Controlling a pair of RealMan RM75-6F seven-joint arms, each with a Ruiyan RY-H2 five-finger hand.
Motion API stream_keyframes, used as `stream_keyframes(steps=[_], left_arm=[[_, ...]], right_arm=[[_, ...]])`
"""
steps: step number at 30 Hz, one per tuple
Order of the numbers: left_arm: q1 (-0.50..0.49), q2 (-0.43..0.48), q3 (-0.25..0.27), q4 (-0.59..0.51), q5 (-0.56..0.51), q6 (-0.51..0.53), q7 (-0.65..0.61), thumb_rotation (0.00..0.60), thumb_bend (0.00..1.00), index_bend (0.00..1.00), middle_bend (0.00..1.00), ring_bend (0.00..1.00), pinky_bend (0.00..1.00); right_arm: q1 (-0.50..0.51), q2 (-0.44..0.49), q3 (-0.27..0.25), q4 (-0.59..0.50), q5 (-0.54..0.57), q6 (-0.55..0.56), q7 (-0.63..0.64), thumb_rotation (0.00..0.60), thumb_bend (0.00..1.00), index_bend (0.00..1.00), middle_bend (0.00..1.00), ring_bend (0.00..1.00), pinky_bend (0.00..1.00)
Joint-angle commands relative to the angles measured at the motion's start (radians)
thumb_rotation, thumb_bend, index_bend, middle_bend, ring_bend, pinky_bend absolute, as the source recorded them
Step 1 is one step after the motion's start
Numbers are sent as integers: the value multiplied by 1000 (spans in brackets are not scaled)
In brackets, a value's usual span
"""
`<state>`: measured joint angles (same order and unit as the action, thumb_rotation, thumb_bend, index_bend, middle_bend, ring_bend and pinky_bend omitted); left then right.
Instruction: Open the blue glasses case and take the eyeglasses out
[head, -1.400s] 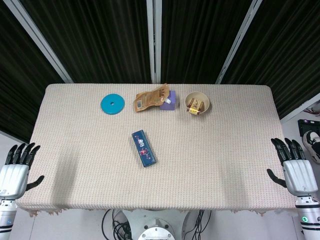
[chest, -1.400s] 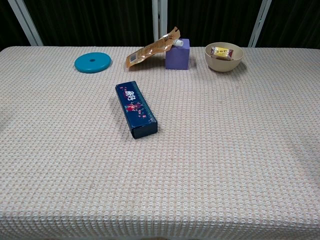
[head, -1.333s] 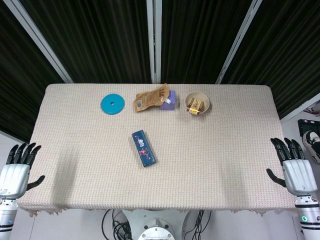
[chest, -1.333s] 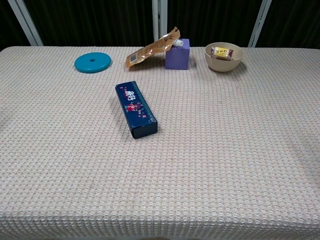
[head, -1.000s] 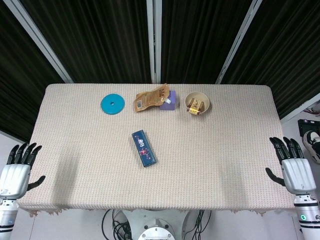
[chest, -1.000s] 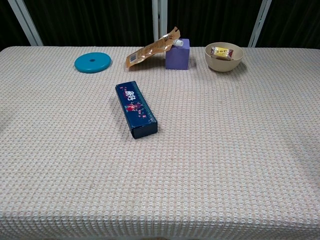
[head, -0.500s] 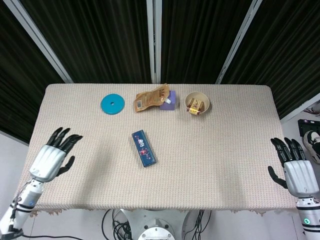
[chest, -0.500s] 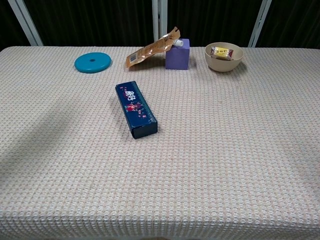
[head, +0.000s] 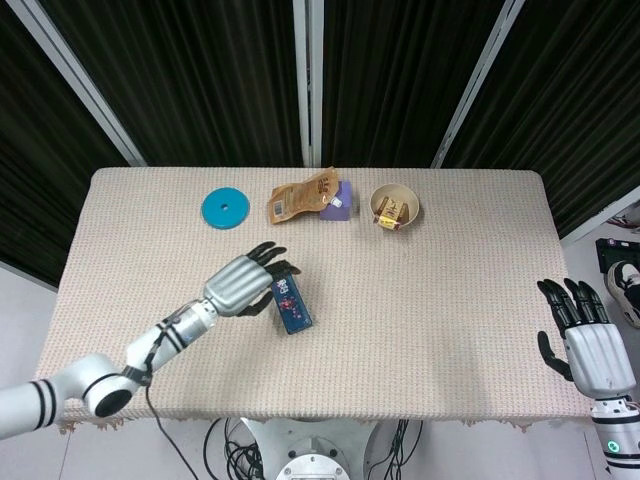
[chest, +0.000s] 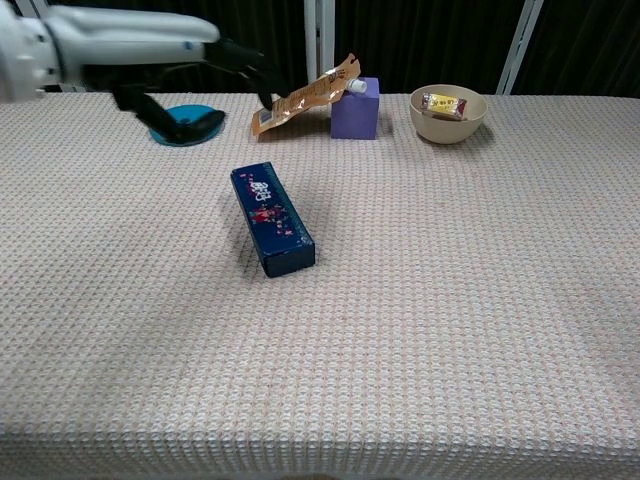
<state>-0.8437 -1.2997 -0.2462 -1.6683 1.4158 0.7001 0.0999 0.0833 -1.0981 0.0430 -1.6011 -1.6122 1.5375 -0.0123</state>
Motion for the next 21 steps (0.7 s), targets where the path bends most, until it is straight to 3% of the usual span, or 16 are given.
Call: stream_keyframes(steps=[1, 10, 15, 21], left_arm=[[-103, -102, -19, 97, -95, -93, 71, 600, 594, 179, 196, 40, 0], [-249, -239, 45, 295, -388, -188, 269, 600, 593, 183, 221, 40, 0], [-297, -246, 100, 304, -565, -213, 304, 600, 591, 185, 262, 40, 0], [-335, -215, 173, 272, -707, -159, 353, 600, 590, 204, 316, 53, 0]], right_arm=[[-1, 0, 1, 3, 6, -3, 2, 600, 477, 0, 114, 0, 0], [-3, -4, -1, 19, 18, -9, 23, 600, 477, 0, 114, 0, 0], [-3, -10, 0, 31, 22, -11, 33, 600, 477, 0, 115, 0, 0], [2, -17, 0, 32, 16, -13, 35, 600, 477, 0, 114, 0, 0]])
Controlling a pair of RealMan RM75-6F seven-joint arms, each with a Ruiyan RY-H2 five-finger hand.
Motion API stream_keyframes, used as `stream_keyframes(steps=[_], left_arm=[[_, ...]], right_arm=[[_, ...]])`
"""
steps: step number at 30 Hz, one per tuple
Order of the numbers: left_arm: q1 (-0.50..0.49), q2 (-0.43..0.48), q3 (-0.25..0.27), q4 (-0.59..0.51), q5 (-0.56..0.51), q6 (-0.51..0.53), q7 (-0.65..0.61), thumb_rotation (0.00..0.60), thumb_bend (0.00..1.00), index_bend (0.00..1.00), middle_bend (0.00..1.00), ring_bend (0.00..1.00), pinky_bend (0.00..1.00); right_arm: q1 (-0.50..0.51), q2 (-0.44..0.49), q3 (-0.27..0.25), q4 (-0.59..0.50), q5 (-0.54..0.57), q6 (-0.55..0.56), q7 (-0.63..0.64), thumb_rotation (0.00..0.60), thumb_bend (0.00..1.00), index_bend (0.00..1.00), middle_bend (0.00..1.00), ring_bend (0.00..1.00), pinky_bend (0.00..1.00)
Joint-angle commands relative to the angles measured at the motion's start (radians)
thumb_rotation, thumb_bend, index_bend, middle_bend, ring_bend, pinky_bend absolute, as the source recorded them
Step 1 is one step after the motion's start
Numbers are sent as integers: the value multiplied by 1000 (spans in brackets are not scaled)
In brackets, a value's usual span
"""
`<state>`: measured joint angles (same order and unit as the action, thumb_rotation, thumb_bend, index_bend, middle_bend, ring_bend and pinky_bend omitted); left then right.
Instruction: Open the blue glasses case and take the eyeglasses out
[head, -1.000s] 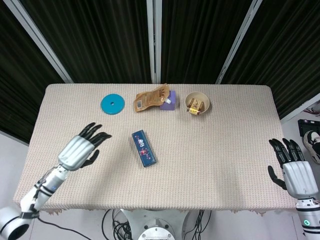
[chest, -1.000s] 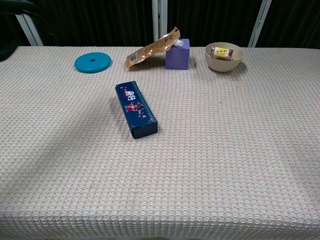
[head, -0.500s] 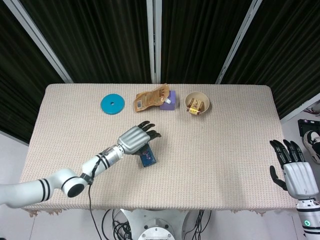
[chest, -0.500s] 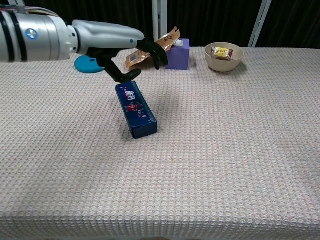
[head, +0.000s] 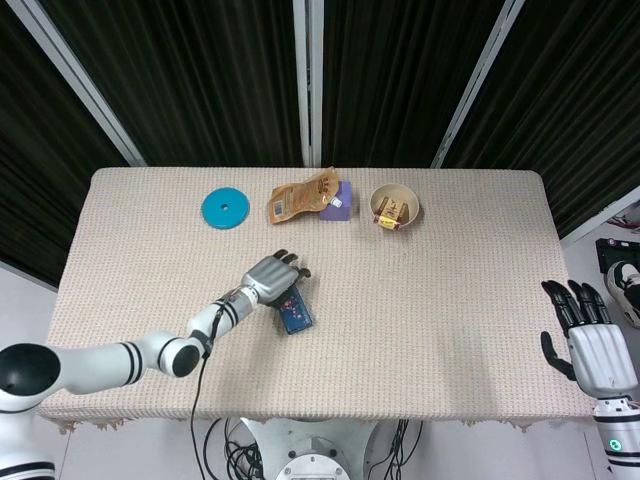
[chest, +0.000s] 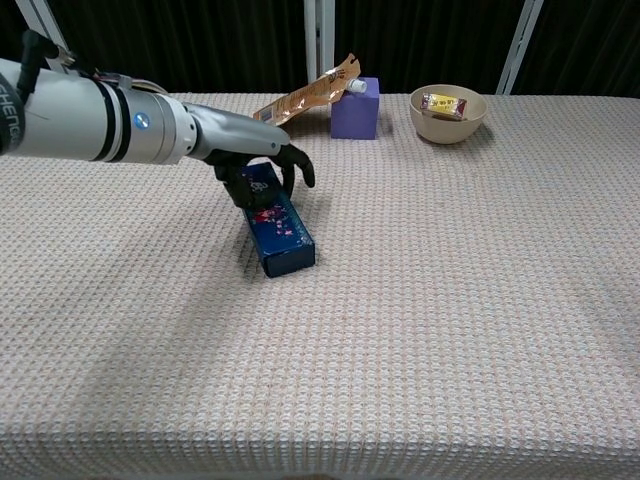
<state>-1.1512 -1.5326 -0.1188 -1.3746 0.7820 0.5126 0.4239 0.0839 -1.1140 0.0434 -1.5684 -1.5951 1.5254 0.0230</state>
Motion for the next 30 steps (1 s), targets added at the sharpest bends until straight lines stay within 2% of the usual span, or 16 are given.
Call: stream_keyframes(steps=[1, 8, 12, 18, 20, 23, 24, 27, 30], left_arm=[[-26, 34, 56, -41, -90, 44, 30, 600, 590, 216, 330, 64, 0], [29, 143, 101, -180, -134, 145, -8, 600, 588, 225, 348, 78, 0], [78, 186, 98, -254, -95, 195, -60, 600, 582, 225, 348, 78, 0], [117, 238, 107, -346, -34, 209, -97, 600, 561, 221, 339, 78, 3], [127, 240, 106, -365, -4, 228, -100, 600, 496, 216, 327, 78, 5], [149, 222, 99, -369, 53, 277, -104, 600, 238, 177, 262, 78, 10], [160, 211, 96, -369, 82, 304, -102, 600, 182, 163, 236, 78, 12], [183, 184, 103, -370, 146, 364, -79, 600, 169, 157, 216, 77, 11], [193, 158, 107, -376, 165, 392, -51, 600, 169, 174, 212, 77, 7]], right_arm=[[2, -1, -1, -1, -4, -2, -1, 600, 477, 0, 114, 0, 0], [10, -1, -3, -10, -22, -1, -10, 600, 477, 0, 115, 0, 0], [15, -2, -2, -14, -25, -6, -13, 600, 477, 0, 115, 0, 0], [23, 1, 1, -21, -33, -6, -15, 600, 477, 0, 114, 0, 0], [25, 1, 1, -22, -35, -7, -16, 600, 477, 0, 114, 0, 0], [27, -1, -1, -19, -36, -9, -11, 600, 473, 0, 114, 0, 0], [27, -2, -1, -17, -36, -11, -7, 600, 463, 0, 114, 0, 0], [29, -2, -2, -11, -36, -11, 3, 600, 414, 0, 114, 0, 0], [31, -2, -2, -7, -34, -14, 7, 600, 397, 0, 114, 0, 0]])
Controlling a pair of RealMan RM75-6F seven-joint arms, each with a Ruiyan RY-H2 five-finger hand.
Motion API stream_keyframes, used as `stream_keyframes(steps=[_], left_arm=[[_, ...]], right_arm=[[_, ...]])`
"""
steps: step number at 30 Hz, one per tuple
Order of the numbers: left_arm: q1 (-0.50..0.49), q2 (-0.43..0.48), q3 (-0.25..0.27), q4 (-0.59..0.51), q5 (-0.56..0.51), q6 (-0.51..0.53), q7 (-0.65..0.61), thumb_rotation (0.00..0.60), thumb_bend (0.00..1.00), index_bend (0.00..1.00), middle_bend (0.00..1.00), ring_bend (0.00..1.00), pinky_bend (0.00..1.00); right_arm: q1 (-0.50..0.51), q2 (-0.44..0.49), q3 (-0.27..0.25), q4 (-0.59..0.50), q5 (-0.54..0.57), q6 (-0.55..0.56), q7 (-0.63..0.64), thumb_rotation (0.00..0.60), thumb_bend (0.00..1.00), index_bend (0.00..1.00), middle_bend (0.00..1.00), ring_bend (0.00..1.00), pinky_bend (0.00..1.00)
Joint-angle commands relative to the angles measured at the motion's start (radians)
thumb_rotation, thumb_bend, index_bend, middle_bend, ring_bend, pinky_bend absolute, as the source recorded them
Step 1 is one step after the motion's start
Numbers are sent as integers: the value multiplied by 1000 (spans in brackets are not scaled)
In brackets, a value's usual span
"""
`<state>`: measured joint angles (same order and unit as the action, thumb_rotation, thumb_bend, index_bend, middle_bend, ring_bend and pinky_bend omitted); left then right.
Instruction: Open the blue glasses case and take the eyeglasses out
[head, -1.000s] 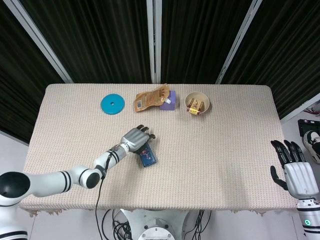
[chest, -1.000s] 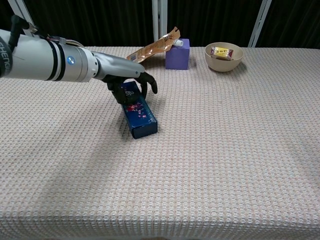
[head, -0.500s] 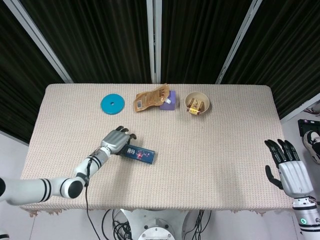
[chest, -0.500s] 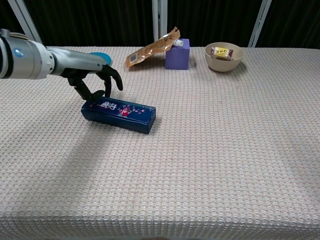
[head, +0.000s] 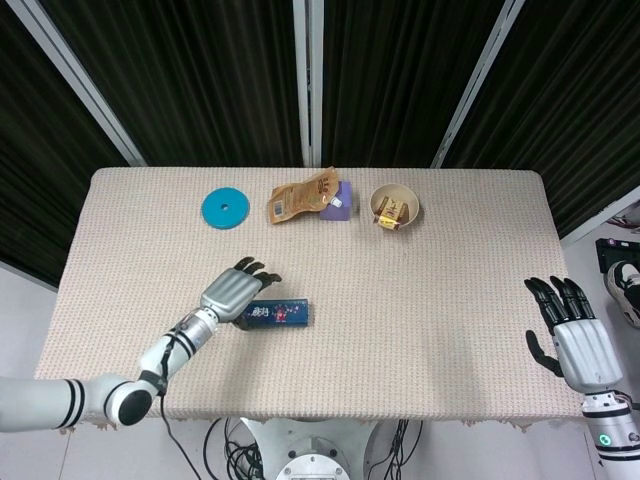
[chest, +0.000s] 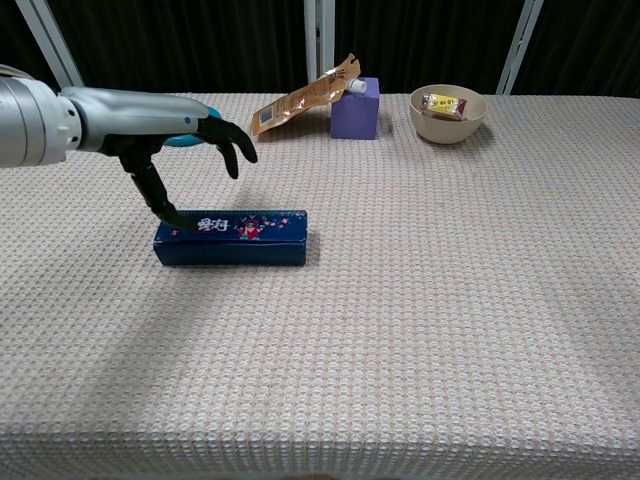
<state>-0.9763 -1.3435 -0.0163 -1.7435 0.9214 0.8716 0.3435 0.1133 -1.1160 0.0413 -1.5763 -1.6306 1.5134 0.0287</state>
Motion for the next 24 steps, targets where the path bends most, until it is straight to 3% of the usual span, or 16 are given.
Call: stream_keyframes(steps=[1, 11, 24], left_arm=[[18, -40, 4, -9, 21, 33, 42, 600, 169, 188, 211, 77, 6], [-1, -104, -13, 35, -56, 25, 118, 600, 240, 237, 234, 77, 18], [4, -109, -19, 48, -78, 11, 132, 600, 285, 254, 248, 78, 19]], right_arm=[[3, 0, 0, 2, 2, -5, 3, 600, 397, 0, 114, 0, 0], [5, 0, -4, 8, 9, -13, 9, 600, 398, 0, 114, 0, 0], [6, -3, -4, 16, 20, -20, 16, 600, 401, 0, 114, 0, 0]])
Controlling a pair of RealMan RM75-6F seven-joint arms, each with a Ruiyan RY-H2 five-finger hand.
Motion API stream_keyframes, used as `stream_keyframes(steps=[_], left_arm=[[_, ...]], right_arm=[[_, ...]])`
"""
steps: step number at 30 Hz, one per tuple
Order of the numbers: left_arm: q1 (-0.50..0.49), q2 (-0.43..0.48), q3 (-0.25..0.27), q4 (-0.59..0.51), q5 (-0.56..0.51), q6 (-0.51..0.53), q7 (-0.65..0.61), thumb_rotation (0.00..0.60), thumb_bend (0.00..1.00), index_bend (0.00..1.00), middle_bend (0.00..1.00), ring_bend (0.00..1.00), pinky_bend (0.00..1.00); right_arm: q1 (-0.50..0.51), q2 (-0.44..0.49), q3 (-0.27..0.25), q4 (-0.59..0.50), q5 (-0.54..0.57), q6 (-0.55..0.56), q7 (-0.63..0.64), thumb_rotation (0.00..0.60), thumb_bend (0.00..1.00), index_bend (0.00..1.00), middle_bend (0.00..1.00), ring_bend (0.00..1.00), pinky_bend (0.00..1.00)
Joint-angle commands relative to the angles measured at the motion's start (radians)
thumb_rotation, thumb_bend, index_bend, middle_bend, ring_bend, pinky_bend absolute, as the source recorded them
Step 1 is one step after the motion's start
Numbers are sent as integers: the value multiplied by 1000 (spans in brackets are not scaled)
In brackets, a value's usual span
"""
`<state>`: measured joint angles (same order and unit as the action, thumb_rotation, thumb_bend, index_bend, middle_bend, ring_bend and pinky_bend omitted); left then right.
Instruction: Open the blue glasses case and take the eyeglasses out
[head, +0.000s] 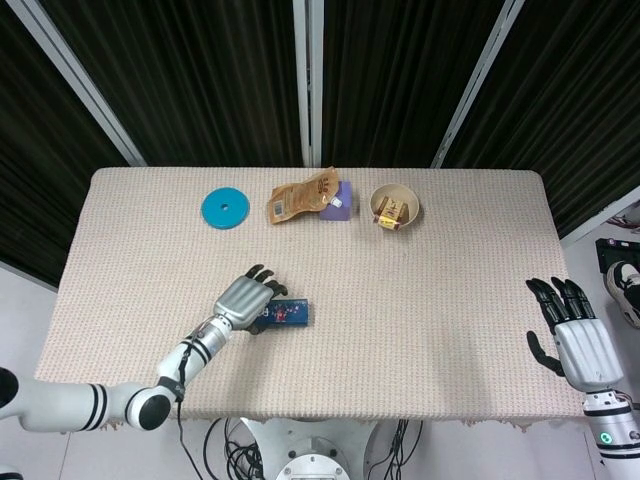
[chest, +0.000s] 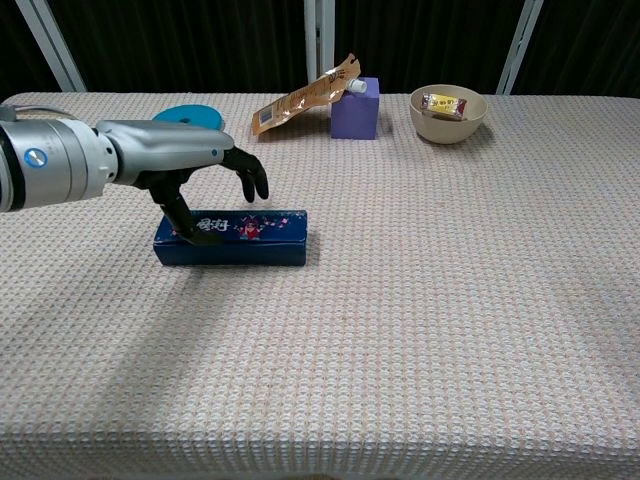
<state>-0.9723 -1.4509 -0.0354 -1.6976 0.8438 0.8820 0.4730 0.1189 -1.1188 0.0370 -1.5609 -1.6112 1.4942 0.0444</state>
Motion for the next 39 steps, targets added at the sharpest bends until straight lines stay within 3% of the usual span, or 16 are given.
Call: stream_keyframes(steps=[1, 30, 39], left_arm=[[0, -3, 0, 4, -3, 1, 7, 600, 285, 255, 248, 78, 19], [6, -12, 5, 23, -19, -26, 15, 600, 307, 270, 256, 78, 20], [16, -8, -9, 47, 7, -35, -23, 600, 439, 349, 358, 157, 45]], right_arm=[[1, -1, 0, 1, 2, -2, 0, 600, 400, 0, 115, 0, 0], [1, 1, -3, -3, 14, -10, -5, 600, 400, 0, 119, 0, 0], [-3, 4, -4, -8, 16, -9, -7, 600, 420, 0, 119, 0, 0]])
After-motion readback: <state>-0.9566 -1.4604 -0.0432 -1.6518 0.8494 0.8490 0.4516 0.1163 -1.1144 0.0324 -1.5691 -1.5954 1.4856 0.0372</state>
